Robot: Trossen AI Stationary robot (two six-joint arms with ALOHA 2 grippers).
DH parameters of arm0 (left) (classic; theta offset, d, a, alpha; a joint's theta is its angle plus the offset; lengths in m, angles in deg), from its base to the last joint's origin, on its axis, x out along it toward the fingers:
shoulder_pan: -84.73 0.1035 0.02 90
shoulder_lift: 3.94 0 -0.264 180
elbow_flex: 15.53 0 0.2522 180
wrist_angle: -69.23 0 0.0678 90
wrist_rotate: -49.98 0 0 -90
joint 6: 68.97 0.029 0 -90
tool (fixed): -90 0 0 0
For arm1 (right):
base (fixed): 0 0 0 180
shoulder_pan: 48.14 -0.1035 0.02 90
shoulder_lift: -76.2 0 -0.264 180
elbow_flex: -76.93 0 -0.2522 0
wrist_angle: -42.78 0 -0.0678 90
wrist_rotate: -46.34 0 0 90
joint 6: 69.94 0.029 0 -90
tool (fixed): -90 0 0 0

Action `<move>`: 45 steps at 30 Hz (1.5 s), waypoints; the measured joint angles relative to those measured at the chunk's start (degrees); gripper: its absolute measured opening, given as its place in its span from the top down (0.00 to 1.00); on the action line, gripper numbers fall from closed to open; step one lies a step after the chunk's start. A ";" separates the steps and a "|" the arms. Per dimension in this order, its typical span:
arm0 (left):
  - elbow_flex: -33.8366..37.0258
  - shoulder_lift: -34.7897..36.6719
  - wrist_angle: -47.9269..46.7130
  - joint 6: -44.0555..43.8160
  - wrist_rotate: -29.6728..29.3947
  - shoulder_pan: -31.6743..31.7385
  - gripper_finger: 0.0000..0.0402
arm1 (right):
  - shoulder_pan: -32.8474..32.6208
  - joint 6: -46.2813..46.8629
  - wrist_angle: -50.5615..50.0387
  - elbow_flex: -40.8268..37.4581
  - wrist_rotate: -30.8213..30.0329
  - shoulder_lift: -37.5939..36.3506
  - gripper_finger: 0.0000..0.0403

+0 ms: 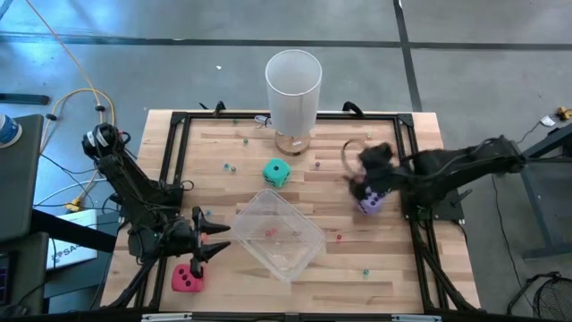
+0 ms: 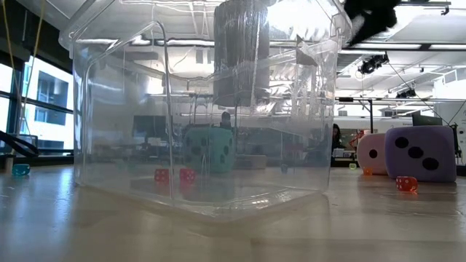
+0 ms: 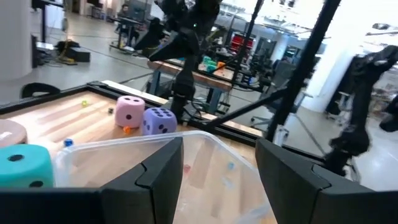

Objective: Pick & Place Dice
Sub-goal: Put the big pink dice into the transparent bin

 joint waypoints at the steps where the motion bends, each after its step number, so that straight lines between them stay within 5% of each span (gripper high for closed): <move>1: 0.02 -0.02 -0.12 -0.01 0.38 0.60 0.52 | 1.47 3.74 -3.59 0.00 1.60 -1.00 0.02; 8: 0.02 0.00 -0.51 -2.03 7.78 3.92 0.52 | 9.81 14.47 -17.30 -0.31 10.35 -2.08 0.03; 14: 0.02 0.00 -0.51 -2.74 11.15 3.92 0.52 | 18.61 9.14 -17.02 -5.39 17.59 -0.78 0.03; 27: 0.02 0.00 -0.53 -2.74 11.27 3.45 0.52 | 25.69 -6.79 -12.03 -11.24 16.54 0.17 0.03; 32: 0.02 0.00 -0.53 -2.75 11.01 3.45 0.52 | 28.10 -13.42 -6.31 -14.69 20.42 0.24 0.03; 45: 0.02 0.00 -0.95 -7.00 11.01 3.64 0.52 | 31.01 -19.72 -5.36 -16.68 21.00 0.24 0.03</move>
